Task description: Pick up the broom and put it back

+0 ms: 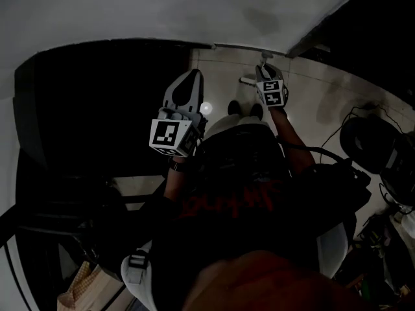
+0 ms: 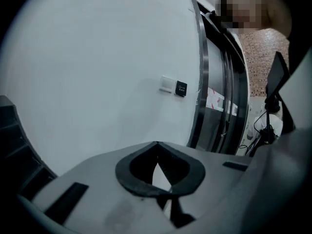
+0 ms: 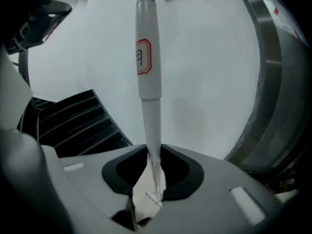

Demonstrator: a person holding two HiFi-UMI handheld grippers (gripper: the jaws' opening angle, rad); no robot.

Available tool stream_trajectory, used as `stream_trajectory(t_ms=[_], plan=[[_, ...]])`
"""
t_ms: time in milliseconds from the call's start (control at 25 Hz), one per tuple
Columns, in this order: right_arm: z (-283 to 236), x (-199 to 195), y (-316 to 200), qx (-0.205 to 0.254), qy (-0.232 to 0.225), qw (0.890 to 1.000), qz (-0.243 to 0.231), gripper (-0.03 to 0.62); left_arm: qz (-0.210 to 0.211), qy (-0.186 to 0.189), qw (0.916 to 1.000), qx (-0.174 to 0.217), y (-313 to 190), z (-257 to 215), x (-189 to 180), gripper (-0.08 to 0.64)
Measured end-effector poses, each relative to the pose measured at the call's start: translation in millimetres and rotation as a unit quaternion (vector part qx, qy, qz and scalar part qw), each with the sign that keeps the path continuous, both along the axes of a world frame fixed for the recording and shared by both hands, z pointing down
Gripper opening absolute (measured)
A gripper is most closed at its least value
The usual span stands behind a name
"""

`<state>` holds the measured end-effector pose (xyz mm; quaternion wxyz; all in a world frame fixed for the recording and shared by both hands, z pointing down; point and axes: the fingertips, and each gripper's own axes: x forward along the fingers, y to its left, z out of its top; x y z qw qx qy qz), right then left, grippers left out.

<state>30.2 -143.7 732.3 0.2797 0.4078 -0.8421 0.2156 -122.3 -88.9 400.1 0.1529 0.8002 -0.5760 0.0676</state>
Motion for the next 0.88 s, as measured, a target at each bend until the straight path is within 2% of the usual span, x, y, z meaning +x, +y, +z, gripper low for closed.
stream_trajectory(t_ms=[120, 280, 440, 560, 600, 640, 680, 720, 800, 880], plan=[[48, 0, -17, -0.038, 0.032, 0.999, -0.012, 0.086, -0.011, -0.002, 0.9999, -0.011, 1, 7, -6, 0.005], [110, 3, -33, -0.098, 0.084, 0.991, -0.019, 0.089, -0.019, 0.005, 0.999, -0.04, 2, 26, -18, 0.005], [128, -5, -86, -0.079, 0.097, 0.992, -0.03, 0.089, -0.018, 0.006, 0.9981, -0.058, -4, 39, -15, 0.005], [126, -13, -127, -0.09, 0.092, 0.991, -0.022, 0.094, -0.015, 0.005, 0.9976, -0.068, -5, 45, -9, 0.006], [125, -12, -138, -0.097, 0.081, 0.992, -0.006, 0.099, -0.016, 0.006, 0.9969, -0.077, -4, 46, -8, 0.005], [123, -11, -147, -0.107, 0.053, 0.993, 0.021, 0.14, -0.018, 0.006, 0.9961, -0.087, -2, 47, -8, 0.005], [121, -7, -155, -0.12, 0.01, 0.991, 0.058, 0.206, -0.019, 0.009, 0.9954, -0.094, -1, 49, -8, 0.005], [118, -2, -161, -0.132, -0.033, 0.986, 0.1, 0.239, -0.02, 0.012, 0.9951, -0.096, -1, 51, -9, 0.005], [111, 12, -161, -0.132, -0.076, 0.975, 0.162, 0.194, -0.02, 0.016, 0.9948, -0.098, 1, 57, -9, 0.006], [106, 15, -145, -0.111, -0.085, 0.974, 0.18, 0.154, -0.024, 0.015, 0.9942, -0.104, 7, 61, -11, 0.005]])
